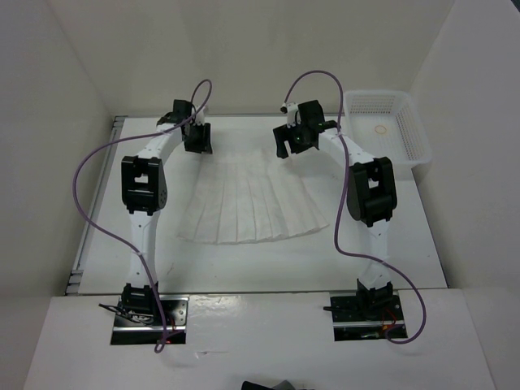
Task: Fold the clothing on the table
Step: Fold the skirt
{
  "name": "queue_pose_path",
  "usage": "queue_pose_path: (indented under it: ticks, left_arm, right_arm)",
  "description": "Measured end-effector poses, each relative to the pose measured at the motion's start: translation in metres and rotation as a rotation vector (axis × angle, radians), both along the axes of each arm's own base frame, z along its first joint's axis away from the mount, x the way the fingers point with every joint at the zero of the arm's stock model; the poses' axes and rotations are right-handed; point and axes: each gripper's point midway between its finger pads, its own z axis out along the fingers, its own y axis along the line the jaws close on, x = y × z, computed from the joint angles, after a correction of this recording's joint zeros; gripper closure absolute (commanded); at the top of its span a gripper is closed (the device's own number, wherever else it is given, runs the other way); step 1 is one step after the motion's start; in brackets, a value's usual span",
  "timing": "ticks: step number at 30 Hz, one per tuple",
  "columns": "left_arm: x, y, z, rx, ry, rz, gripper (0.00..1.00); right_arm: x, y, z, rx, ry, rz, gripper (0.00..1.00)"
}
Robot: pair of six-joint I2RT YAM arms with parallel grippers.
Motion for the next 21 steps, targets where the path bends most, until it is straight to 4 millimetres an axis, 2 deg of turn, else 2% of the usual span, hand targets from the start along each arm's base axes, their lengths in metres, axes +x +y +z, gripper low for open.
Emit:
queue_pose_path:
  ticks: [15, 21]
  left_arm:
    - [-0.0037, 0.0004, -0.0054, 0.002, 0.021, 0.001, 0.57]
    - [-0.0037, 0.0005, -0.0056, 0.003, 0.022, 0.001, 0.71]
  right_arm:
    - [-0.0013, -0.0006, -0.0005, -0.003, 0.001, 0.003, 0.14]
    - [-0.0012, -0.0007, 0.0015, -0.003, -0.003, 0.003, 0.14]
